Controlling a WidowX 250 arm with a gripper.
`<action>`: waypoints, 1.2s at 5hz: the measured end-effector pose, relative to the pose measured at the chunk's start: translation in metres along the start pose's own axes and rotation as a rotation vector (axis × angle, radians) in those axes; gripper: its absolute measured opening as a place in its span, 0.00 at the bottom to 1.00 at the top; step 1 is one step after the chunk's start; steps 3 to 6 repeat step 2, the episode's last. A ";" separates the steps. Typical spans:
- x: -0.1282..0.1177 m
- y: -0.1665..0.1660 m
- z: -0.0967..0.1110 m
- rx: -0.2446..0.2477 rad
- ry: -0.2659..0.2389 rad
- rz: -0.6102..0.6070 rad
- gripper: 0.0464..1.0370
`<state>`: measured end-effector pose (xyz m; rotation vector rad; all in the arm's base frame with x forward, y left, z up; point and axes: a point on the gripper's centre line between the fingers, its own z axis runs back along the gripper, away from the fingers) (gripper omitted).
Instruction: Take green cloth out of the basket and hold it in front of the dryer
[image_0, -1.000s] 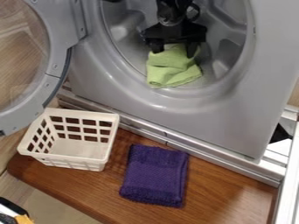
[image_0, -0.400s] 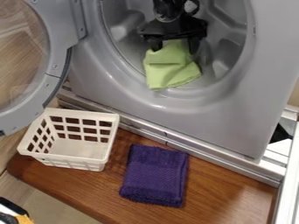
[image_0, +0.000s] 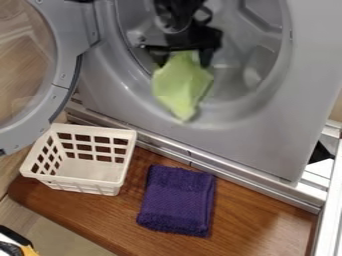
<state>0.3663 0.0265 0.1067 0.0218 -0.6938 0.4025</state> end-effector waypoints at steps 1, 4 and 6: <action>-0.009 0.005 0.014 0.010 -0.021 0.008 0.96; -0.013 0.012 0.029 0.016 -0.052 0.026 0.96; -0.013 0.012 0.029 0.016 -0.052 0.026 0.96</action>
